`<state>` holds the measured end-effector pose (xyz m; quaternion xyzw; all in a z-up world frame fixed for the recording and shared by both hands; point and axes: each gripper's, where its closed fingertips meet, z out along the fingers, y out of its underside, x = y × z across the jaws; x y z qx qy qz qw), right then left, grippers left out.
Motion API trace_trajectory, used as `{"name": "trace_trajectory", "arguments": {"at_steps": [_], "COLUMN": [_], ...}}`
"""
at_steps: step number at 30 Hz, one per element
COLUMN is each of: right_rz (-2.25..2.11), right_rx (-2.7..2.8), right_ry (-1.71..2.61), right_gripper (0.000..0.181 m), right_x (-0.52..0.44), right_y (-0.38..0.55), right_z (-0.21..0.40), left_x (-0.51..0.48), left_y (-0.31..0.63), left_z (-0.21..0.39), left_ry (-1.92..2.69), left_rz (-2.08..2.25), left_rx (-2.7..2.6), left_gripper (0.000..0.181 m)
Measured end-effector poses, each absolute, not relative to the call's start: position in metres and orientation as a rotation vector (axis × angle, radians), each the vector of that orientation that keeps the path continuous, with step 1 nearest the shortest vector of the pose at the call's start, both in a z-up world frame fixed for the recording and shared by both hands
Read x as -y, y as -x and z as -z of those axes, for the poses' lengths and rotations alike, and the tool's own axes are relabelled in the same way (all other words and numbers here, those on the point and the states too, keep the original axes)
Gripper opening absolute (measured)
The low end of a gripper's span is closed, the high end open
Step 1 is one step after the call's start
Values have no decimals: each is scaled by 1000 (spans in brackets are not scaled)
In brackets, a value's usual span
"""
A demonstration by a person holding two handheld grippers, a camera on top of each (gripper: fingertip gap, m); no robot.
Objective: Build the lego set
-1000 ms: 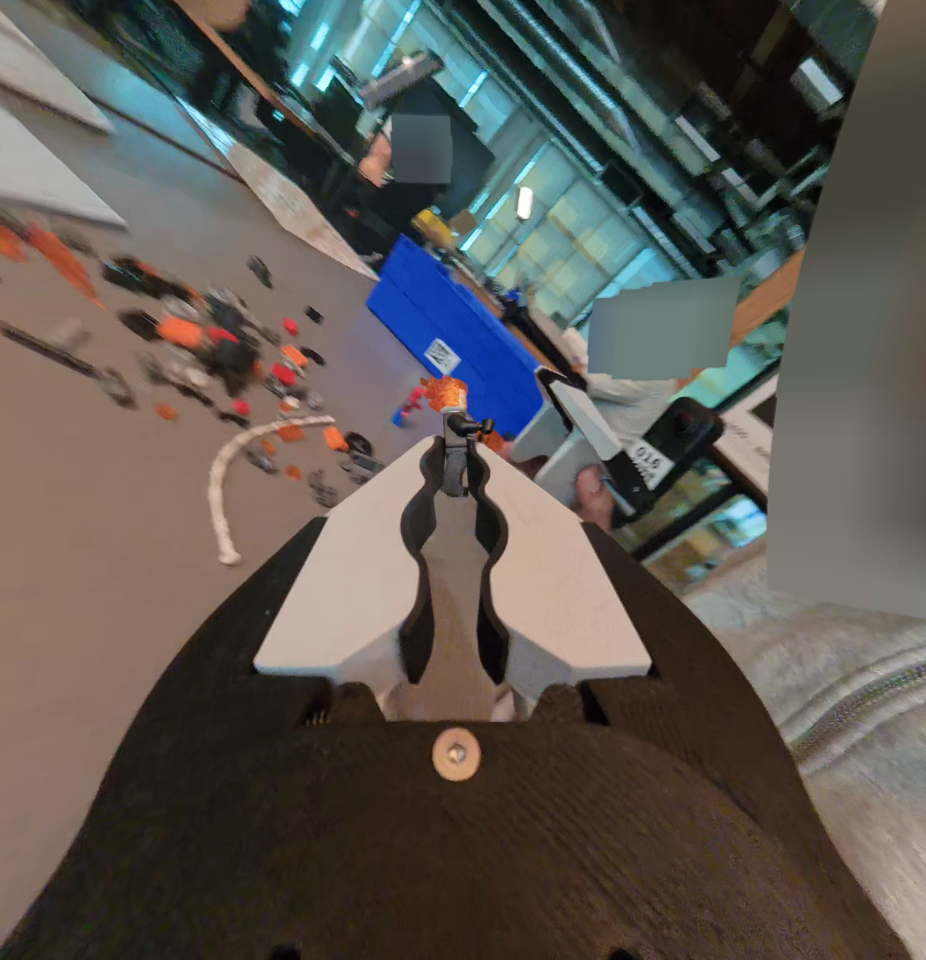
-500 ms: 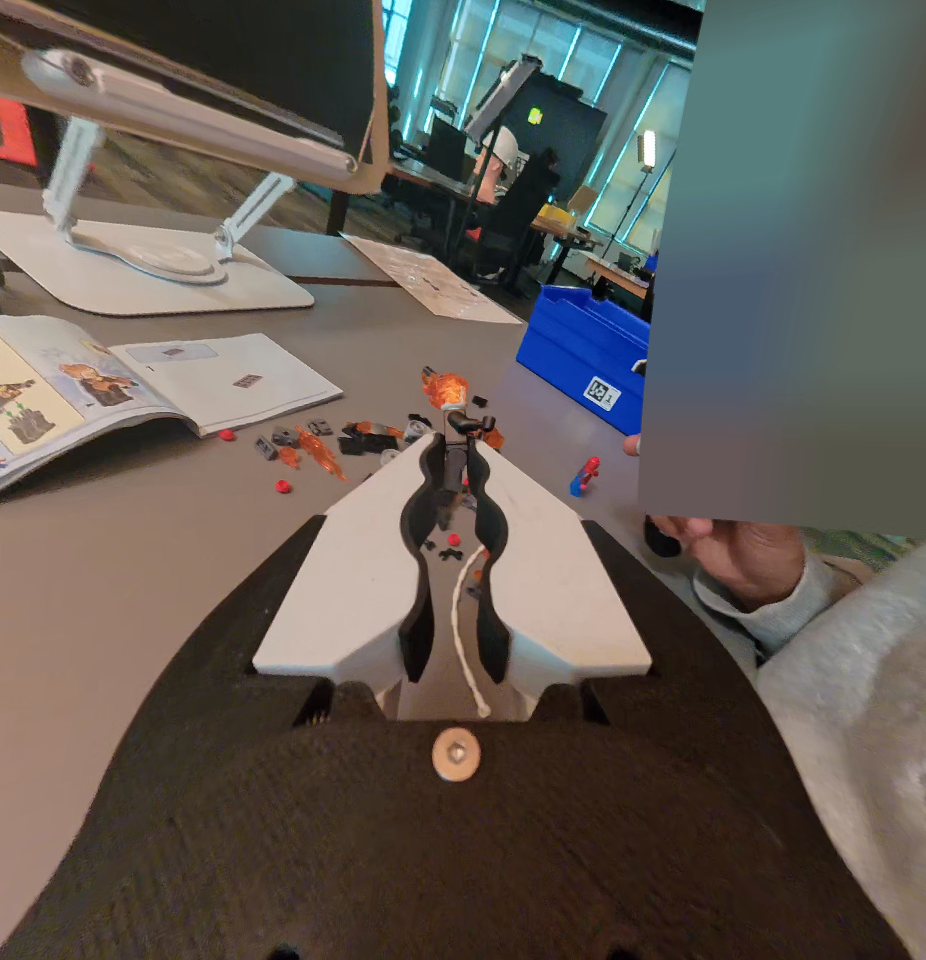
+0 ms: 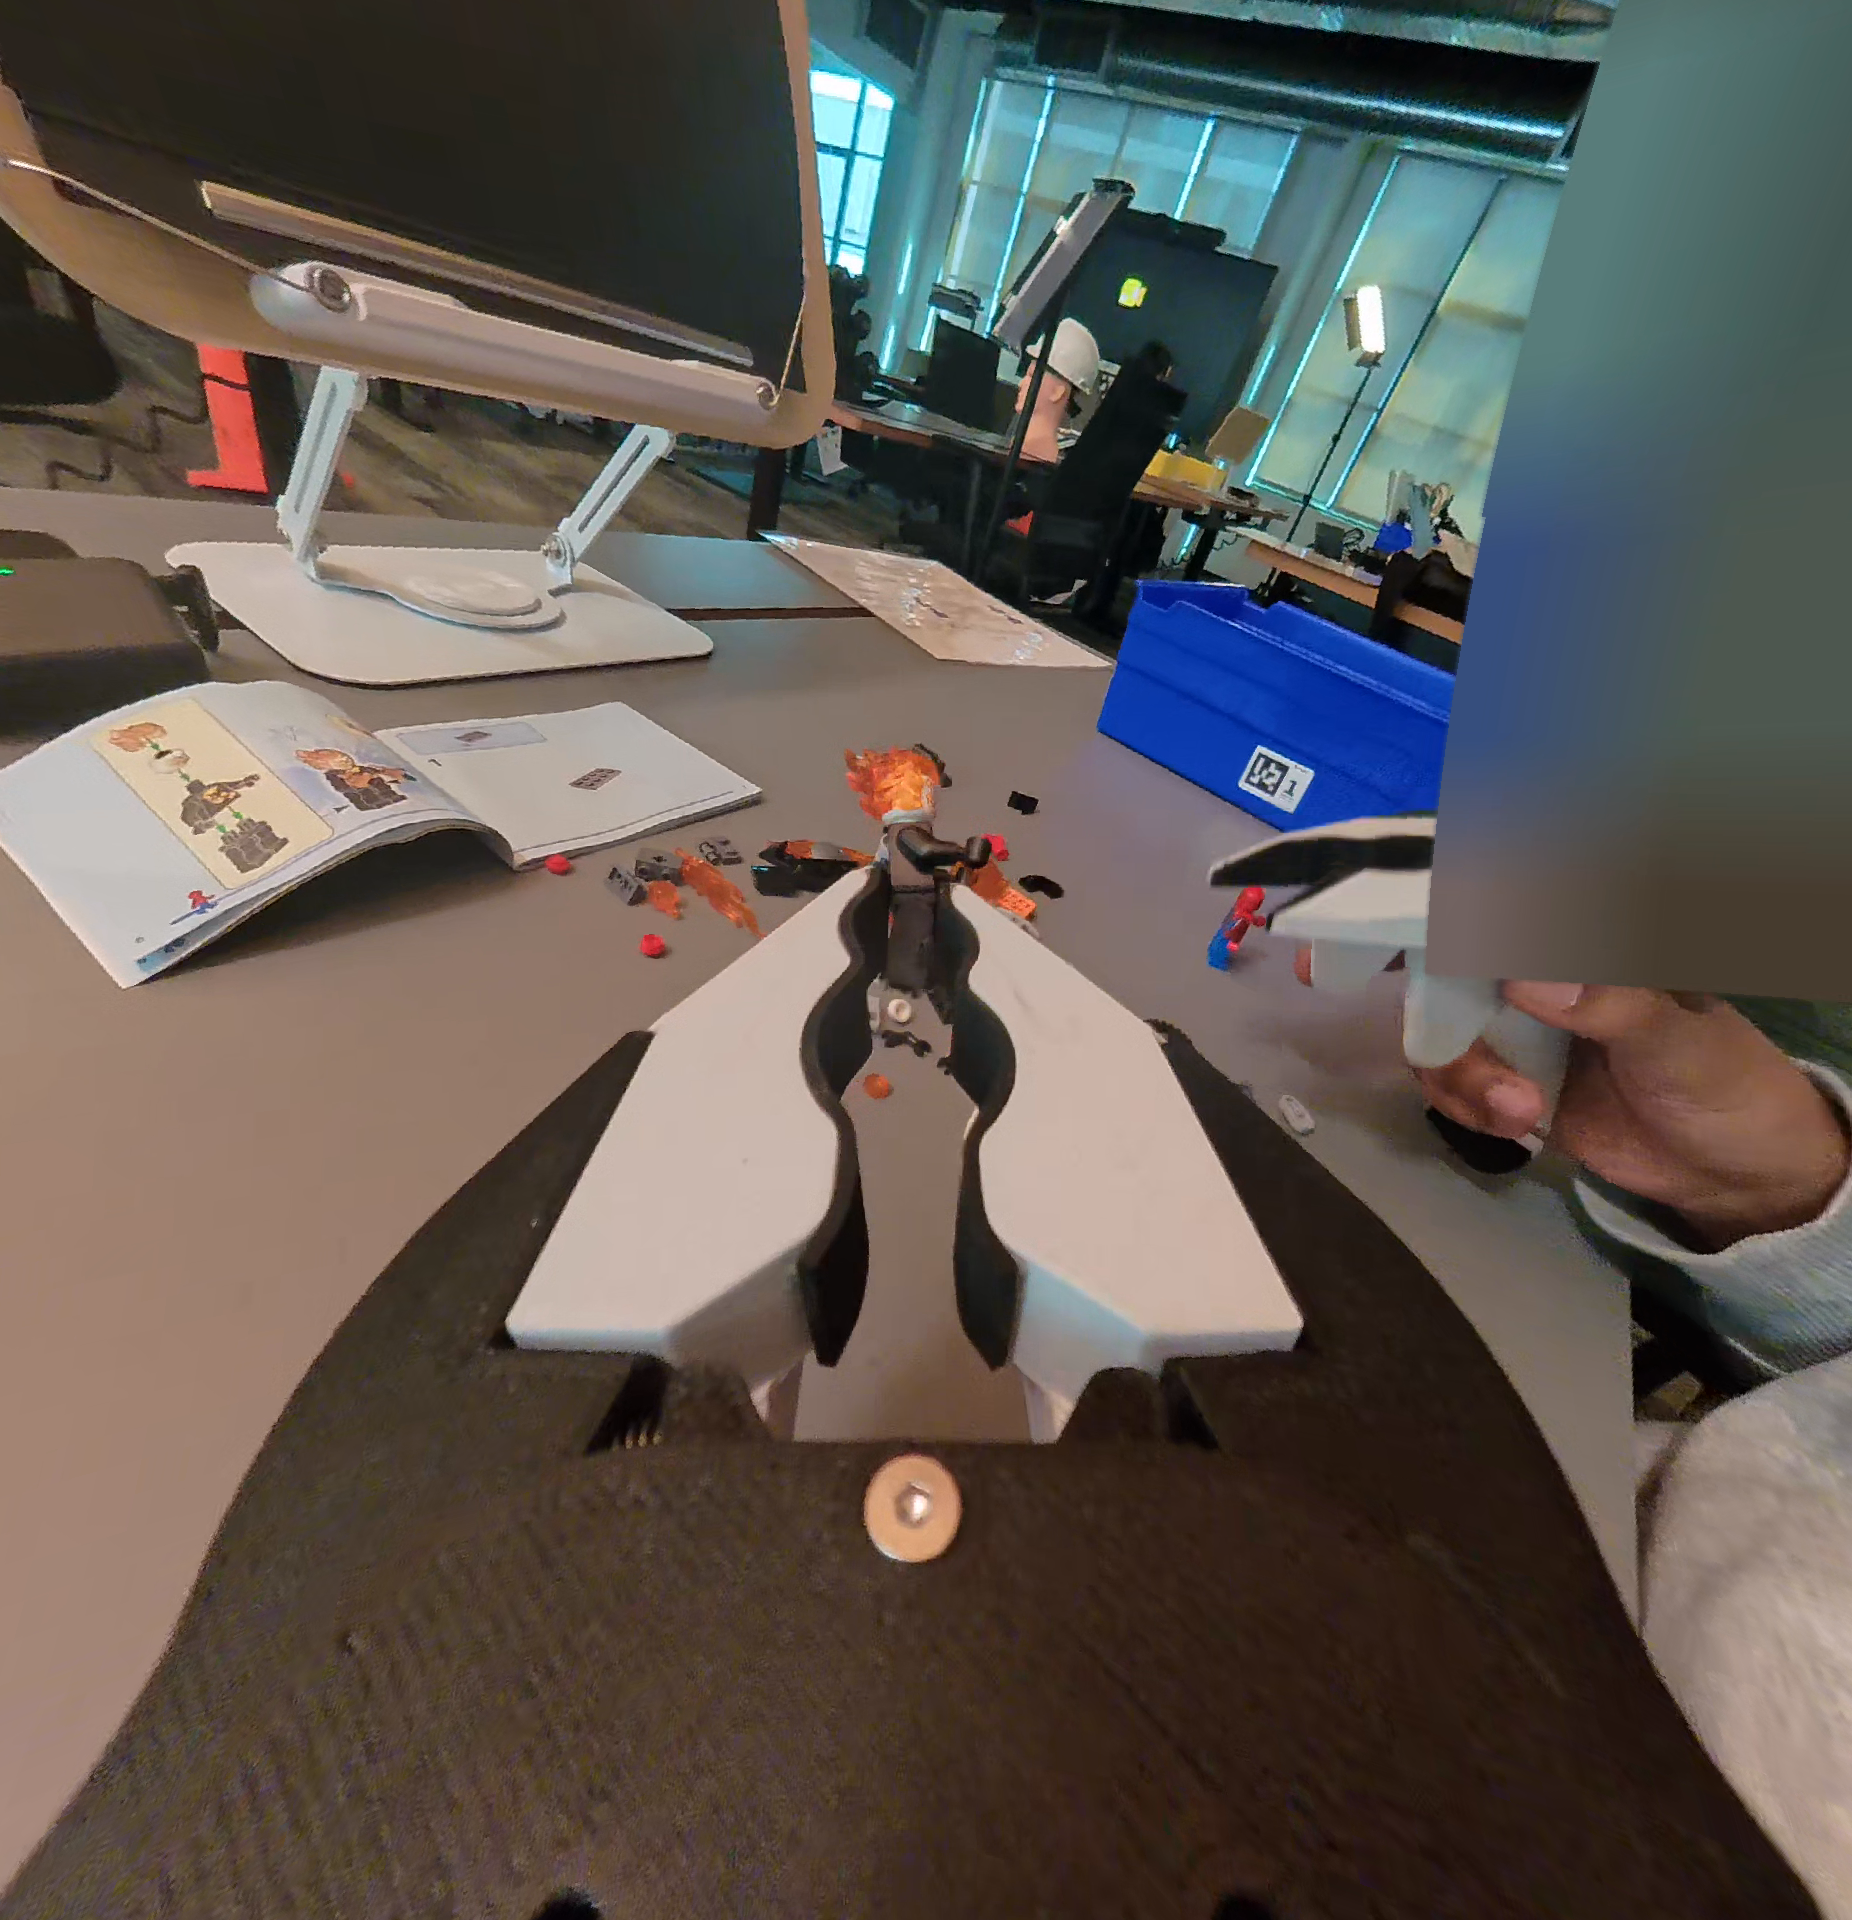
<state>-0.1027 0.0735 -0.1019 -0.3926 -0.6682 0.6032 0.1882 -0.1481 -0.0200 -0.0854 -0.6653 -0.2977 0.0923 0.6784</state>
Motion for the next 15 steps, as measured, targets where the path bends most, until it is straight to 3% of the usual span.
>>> {"name": "trace_trajectory", "arguments": {"at_steps": [15], "right_rz": [-1446], "right_rx": [2052], "right_ry": [1085], "right_gripper": [16], "right_x": [-70], "right_y": [108], "right_z": [134], "left_x": [14], "left_y": [146], "left_z": [88], "left_ry": [1491], "left_rz": [-114], "left_rx": [663], "left_gripper": [5]}}
